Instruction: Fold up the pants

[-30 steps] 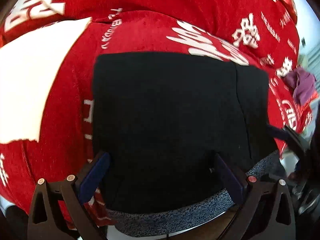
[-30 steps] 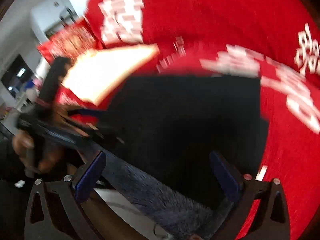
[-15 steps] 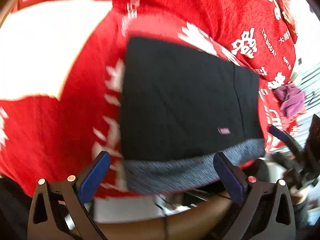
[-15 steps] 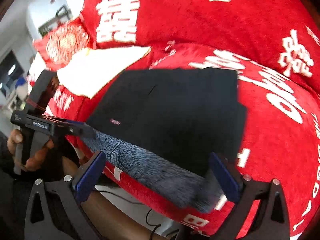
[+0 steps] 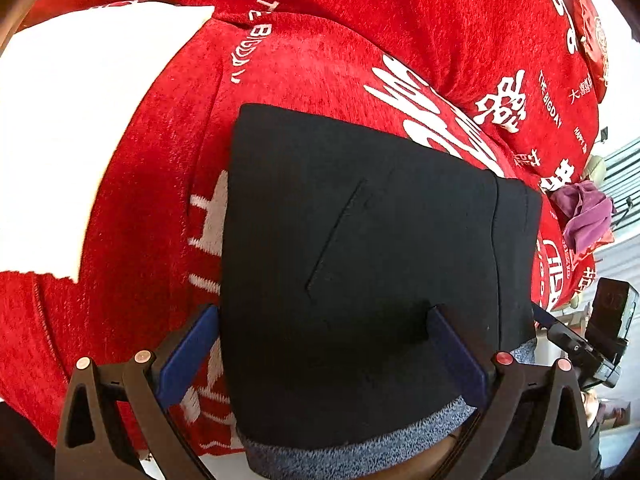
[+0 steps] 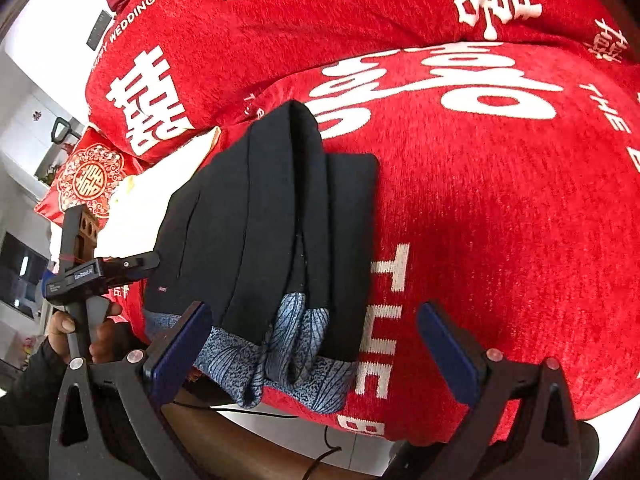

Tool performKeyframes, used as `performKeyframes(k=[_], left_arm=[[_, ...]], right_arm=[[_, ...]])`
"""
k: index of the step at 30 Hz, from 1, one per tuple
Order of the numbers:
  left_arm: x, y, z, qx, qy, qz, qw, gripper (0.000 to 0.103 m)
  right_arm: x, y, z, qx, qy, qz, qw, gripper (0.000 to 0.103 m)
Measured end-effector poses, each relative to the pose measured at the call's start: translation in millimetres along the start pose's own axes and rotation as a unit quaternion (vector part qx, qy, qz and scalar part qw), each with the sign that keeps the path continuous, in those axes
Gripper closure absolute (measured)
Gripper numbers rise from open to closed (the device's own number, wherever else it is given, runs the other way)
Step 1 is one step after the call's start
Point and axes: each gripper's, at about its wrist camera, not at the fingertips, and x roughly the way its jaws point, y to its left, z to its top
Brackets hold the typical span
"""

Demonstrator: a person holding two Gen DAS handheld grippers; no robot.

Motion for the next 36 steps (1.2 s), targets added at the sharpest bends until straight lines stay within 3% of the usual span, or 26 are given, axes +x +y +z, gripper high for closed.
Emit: performKeyframes(k=[7, 10, 13, 20, 25, 29, 31, 32, 35, 36], left_arm=[[5, 5, 1, -0.011, 0.012, -0.024, 0.9996, 0.000], [8, 3, 0, -0.012, 0.010, -0.016, 0.9998, 0.000], [8, -3, 1, -0.001, 0.004, -0.008, 1.0000, 0.000], [13, 6, 0, -0.012, 0.001, -0.045, 0.9989, 0.000], [15, 15, 4, -0.001, 0.015, -0.085, 0.9963, 0.000], [14, 16, 3, 0.018, 0.011, -0.098, 0.9950, 0.000], [8, 8, -1, 0.026, -0.001, -0.085, 0.9960, 0.016], [2, -1, -3, 0.043, -0.006, -0.081, 0.9958, 0.033], [-11, -28, -8, 0.091, -0.011, -0.031, 0.9953, 0.046], [-12, -30, -7, 0.088, -0.010, -0.027, 0.9957, 0.047]], right_arm=[[26, -7, 9, 0.026, 0.022, 0.051, 0.998, 0.000], [44, -1, 14, 0.041, 0.030, 0.087, 0.995, 0.000], [53, 21, 15, -0.012, 0.037, 0.042, 0.998, 0.000], [49, 4, 8, 0.007, 0.006, 0.089, 0.996, 0.000], [52, 23, 4, -0.055, 0.014, 0.045, 0.997, 0.000], [52, 25, 5, -0.055, 0.016, 0.036, 0.998, 0.000], [52, 27, 8, -0.045, 0.025, 0.028, 0.998, 0.000], [53, 31, 11, -0.035, 0.031, 0.020, 0.999, 0.004], [42, 46, 14, -0.053, 0.022, -0.001, 0.998, 0.040], [39, 49, 13, -0.058, 0.021, -0.001, 0.998, 0.043]])
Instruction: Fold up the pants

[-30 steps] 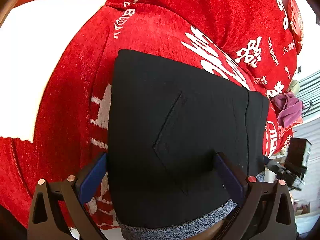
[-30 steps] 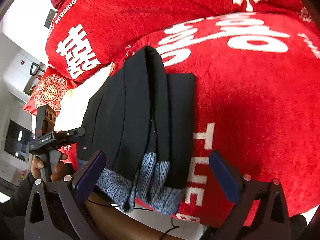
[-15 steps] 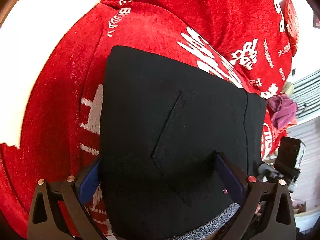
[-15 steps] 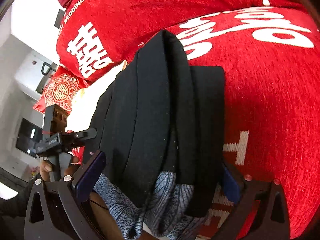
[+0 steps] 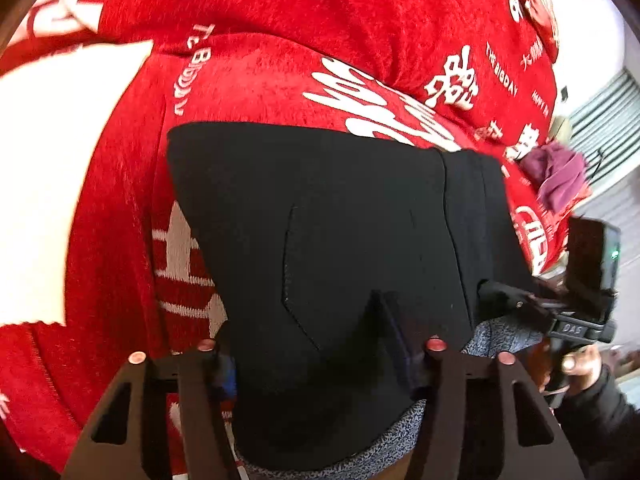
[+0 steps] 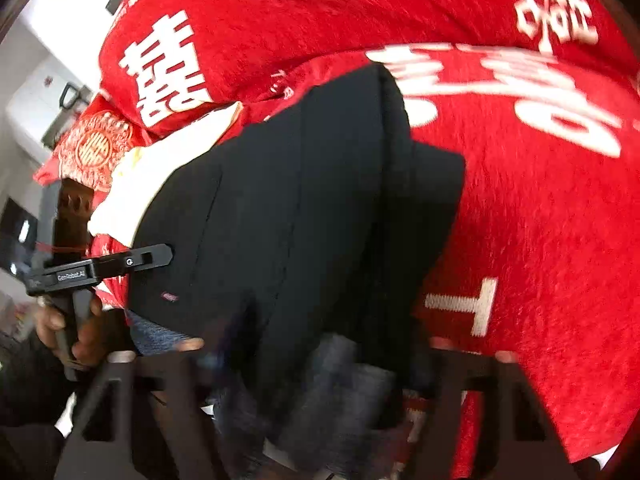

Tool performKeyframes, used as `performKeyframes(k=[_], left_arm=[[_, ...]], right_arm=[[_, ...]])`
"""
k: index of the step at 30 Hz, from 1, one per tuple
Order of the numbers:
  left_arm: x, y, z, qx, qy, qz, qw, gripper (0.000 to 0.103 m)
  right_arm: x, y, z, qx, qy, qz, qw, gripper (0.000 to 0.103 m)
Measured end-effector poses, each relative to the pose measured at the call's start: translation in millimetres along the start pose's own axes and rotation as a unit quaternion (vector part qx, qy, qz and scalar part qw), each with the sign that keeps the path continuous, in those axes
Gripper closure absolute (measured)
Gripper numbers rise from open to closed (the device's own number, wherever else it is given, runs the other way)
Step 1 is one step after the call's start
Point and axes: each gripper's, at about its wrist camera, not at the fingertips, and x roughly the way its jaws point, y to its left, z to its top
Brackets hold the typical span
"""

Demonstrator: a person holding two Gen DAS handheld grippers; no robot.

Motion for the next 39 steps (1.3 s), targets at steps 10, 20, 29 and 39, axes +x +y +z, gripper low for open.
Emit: performKeyframes(k=[10, 20, 29, 39], left_arm=[[-41, -35, 13, 0.011, -0.035, -0.018, 0.9991, 0.060], [-13, -102, 123, 0.007, -0.040, -0.047, 0.9981, 0.060], [111, -48, 160, -0.091, 0.046, 0.017, 0.9946, 0.024], [21, -86, 135, -0.039, -0.051, -0.004, 0.9979, 0.024]], right_arm=[[-30, 5, 3, 0.008, -0.029, 0.032, 0.999, 0.049], [-84, -31, 78, 0.003, -0.081, 0.007, 0.997, 0.049], [-12, -125, 125, 0.081, -0.015, -0.038, 0.996, 0.033], [-78, -56, 94, -0.044, -0.136, -0.131, 0.981, 0.017]])
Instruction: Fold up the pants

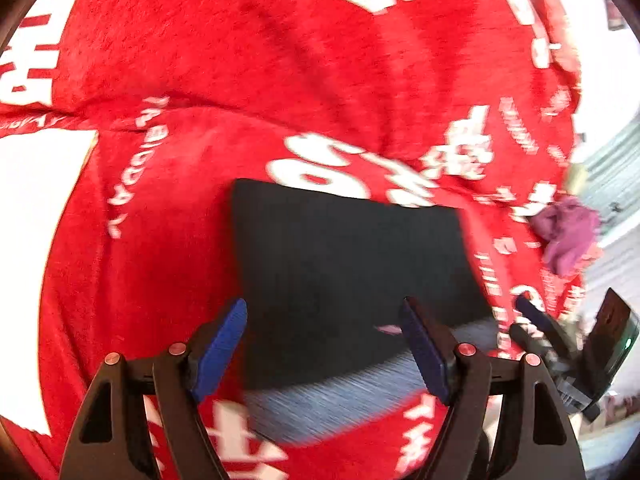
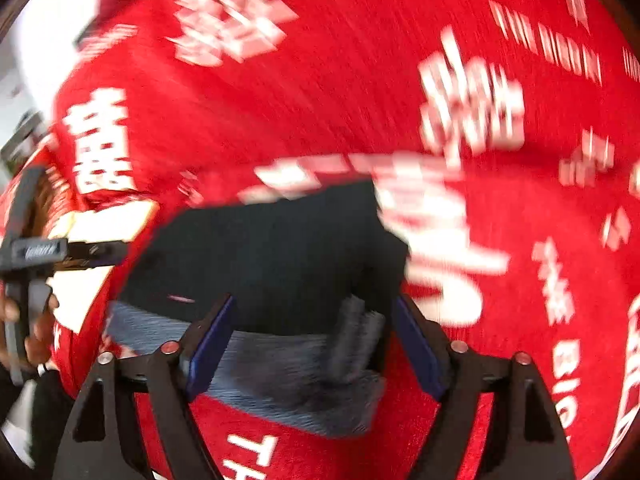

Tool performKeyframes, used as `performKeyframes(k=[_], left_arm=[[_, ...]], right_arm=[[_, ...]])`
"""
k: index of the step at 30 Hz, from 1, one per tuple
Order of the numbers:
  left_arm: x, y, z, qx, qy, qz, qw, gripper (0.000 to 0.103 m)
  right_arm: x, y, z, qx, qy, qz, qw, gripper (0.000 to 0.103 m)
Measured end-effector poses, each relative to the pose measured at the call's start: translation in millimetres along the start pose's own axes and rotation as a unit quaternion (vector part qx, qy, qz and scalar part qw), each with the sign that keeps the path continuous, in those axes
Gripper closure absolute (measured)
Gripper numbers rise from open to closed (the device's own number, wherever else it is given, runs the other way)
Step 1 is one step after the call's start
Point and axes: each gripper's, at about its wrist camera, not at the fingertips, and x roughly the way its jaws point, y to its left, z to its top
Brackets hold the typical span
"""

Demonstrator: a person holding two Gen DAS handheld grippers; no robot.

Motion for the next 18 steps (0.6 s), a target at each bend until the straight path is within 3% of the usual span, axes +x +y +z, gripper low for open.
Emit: performKeyframes(k=[2, 4, 6, 8, 10, 12, 14, 16, 18], left_arm=[[5, -17, -12, 0.024, 0.012, -0.018, 0.9995, 0.024], [28, -22, -26, 0.035, 0.045, -0.015, 0.9983, 0.024], [54, -13, -36, 0.025, 0.074, 0.008, 0.9969, 0.024], [60, -9, -39, 0.017, 0.066, 0.006, 0.9977, 0.024], [60, -12, -37, 0.019, 0.074, 0.014, 0.9970, 0.023], [53, -20, -33, 0.029, 0.080, 0.030, 0.9959, 0.023], [37, -27, -23, 0.034, 0.057, 0.028, 0.9974, 0.023], [23, -36, -9, 0.045, 0.019, 0.035, 0.9982, 0.004], [22, -38, 2, 0.046, -0.008, 0.048, 0.9977, 0.000]], right_arm=[[-13, 29, -5, -0.049, -0.017, 0.026, 0.998, 0.016], [-1, 50, -11, -0.087, 0.003, 0.042, 0.995, 0.016], [24, 52, -23, -0.094, 0.048, 0.018, 0.994, 0.016], [54, 40, -35, -0.071, 0.105, 0.017, 0.992, 0.016], [52, 43, -41, -0.091, 0.090, 0.012, 0.992, 0.016], [52, 54, -40, -0.132, 0.113, -0.008, 0.985, 0.015], [35, 56, -29, -0.141, 0.097, 0.003, 0.985, 0.015], [14, 46, -10, -0.126, 0.057, 0.017, 0.990, 0.015], [4, 29, 16, -0.102, 0.026, 0.028, 0.994, 0.015]])
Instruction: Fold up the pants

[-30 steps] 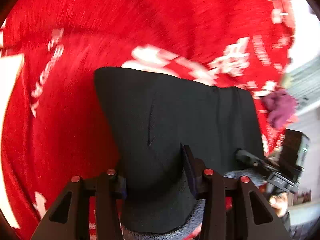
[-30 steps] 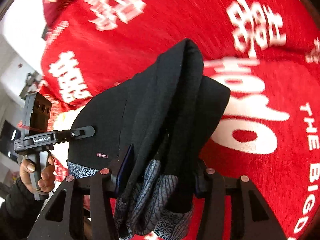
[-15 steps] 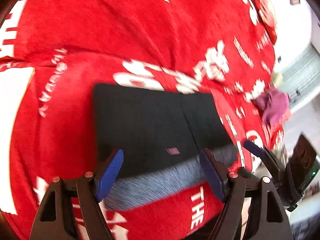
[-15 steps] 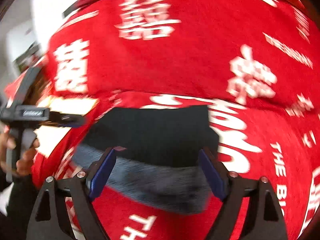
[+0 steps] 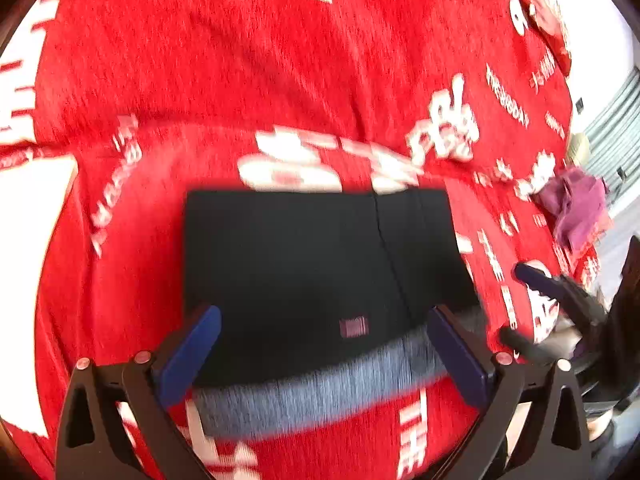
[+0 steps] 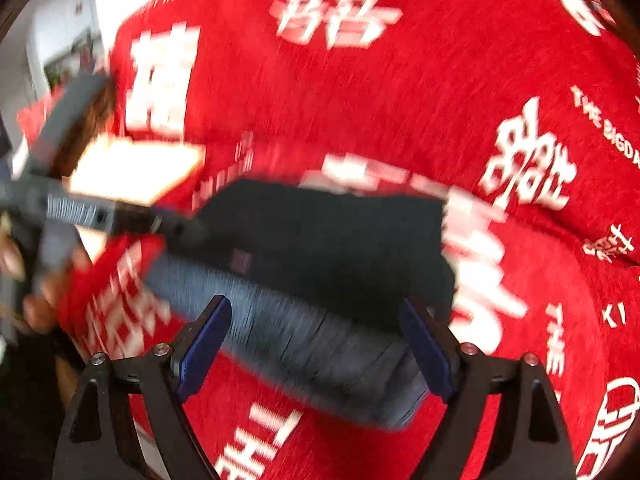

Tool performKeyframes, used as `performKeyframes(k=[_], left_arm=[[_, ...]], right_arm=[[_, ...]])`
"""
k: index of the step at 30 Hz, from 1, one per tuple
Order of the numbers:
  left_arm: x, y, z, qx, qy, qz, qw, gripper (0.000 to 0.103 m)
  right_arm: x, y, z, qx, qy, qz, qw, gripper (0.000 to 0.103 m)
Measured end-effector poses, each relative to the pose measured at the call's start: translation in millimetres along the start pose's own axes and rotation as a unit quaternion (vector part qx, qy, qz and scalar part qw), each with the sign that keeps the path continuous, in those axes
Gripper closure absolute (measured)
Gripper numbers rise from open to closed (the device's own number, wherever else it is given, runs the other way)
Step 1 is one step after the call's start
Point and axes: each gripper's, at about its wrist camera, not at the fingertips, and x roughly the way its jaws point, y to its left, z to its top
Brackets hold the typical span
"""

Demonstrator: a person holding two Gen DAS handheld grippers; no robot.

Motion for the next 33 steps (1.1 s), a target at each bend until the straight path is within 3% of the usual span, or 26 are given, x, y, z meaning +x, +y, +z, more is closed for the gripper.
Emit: performKeyframes(k=[3, 6, 8, 10, 12, 15, 19, 20, 22, 23, 26, 29, 33], left_arm=[[27, -6, 8, 0.007, 0.039, 0.007, 0.9992, 0.000], [56, 2, -1, -0.020, 0.066, 0.020, 0.9975, 0.000], [62, 8, -11, -0.026, 0.063, 0.018, 0.9975, 0.000], [65, 2, -17, 0.010, 0.057, 0.034, 0.9977, 0.000], [67, -8, -20, 0.045, 0.062, 0.053, 0.9956, 0.000], [61, -13, -18, 0.044, 0.059, 0.072, 0.9947, 0.000], [43, -17, -17, 0.033, 0.023, 0.085, 0.9956, 0.000], [44, -19, -19, 0.037, 0.022, 0.093, 0.9947, 0.000], [54, -17, -25, 0.041, 0.043, 0.100, 0.9932, 0.000], [62, -15, -29, 0.038, 0.057, 0.105, 0.9921, 0.000], [66, -13, -35, 0.041, 0.043, 0.113, 0.9918, 0.000], [65, -17, -38, 0.054, 0.038, 0.117, 0.9909, 0.000], [64, -16, -37, 0.050, 0.035, 0.114, 0.9916, 0.000]], right_arm=[[10, -28, 39, 0.043, -0.021, 0.024, 0.999, 0.014], [42, -39, 69, 0.075, -0.007, 0.095, 0.993, 0.014], [72, -49, 77, 0.109, 0.017, 0.115, 0.987, 0.014], [114, -58, 72, 0.121, 0.075, 0.079, 0.987, 0.014], [150, -67, 52, 0.143, 0.144, 0.044, 0.978, 0.014], [138, -57, 51, 0.127, 0.121, 0.022, 0.984, 0.014], [82, -33, 52, 0.100, 0.067, -0.029, 0.992, 0.012], [65, -23, 48, 0.092, 0.057, -0.052, 0.993, 0.010], [50, -14, 38, 0.094, 0.045, -0.057, 0.993, 0.006], [50, -13, 33, 0.100, 0.050, -0.058, 0.992, 0.004], [66, -10, 21, 0.099, 0.075, -0.077, 0.989, 0.004], [89, -26, 2, 0.158, 0.111, -0.063, 0.979, 0.002], [88, -26, 4, 0.153, 0.104, -0.068, 0.980, 0.001]])
